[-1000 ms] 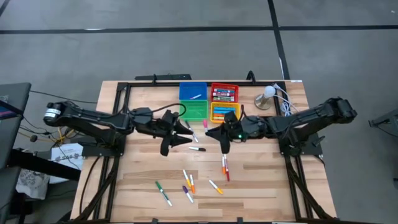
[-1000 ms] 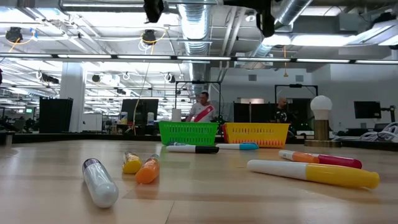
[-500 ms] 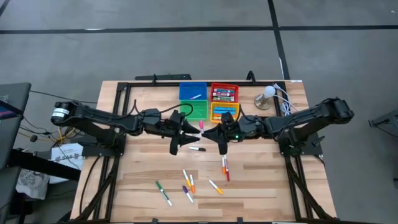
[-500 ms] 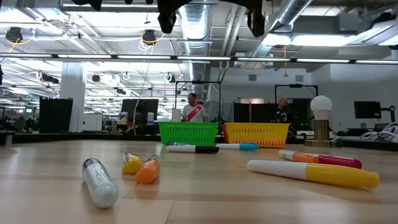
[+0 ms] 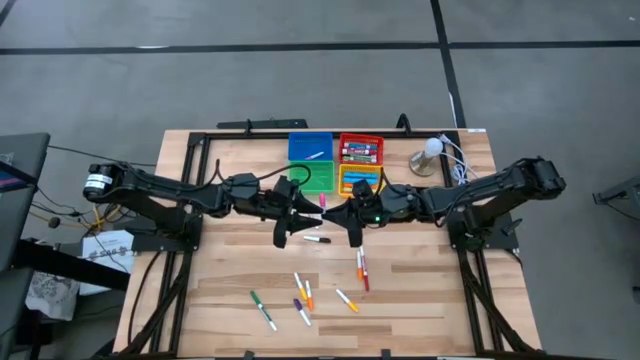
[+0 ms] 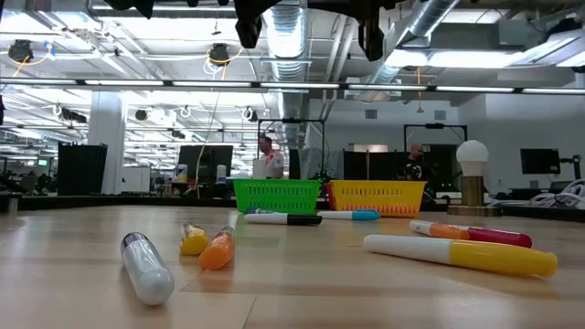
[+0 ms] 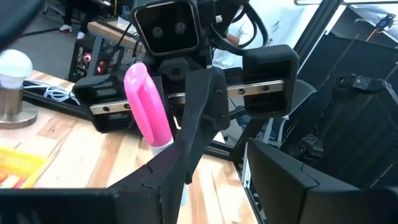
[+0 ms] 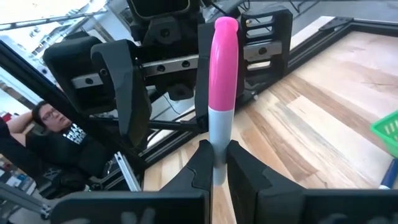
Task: Pick & Place Markers
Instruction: Put the small pink highlighter pen into the blue bin
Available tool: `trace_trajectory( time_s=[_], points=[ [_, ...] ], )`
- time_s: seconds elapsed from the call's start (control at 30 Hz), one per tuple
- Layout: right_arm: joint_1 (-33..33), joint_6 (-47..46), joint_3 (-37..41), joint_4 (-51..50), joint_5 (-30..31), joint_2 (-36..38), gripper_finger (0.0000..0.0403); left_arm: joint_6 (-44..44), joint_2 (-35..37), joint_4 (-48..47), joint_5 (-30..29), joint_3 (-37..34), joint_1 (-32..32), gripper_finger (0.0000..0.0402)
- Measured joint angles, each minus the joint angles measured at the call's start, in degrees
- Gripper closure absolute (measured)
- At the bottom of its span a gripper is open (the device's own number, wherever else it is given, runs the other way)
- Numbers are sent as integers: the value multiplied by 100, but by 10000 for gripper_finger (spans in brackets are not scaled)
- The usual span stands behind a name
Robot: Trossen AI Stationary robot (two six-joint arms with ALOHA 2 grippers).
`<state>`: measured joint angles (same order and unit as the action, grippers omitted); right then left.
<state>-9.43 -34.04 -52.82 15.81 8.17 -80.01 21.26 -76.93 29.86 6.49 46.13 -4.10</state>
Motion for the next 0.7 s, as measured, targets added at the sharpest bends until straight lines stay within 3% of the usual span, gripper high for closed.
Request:
trace_trajectory(
  time_s=[0.7],
  points=[
    [-35, 4, -4, 13, 203, 61, 388, 221, 173, -420, -355, -2, 16, 229]
  ],
)
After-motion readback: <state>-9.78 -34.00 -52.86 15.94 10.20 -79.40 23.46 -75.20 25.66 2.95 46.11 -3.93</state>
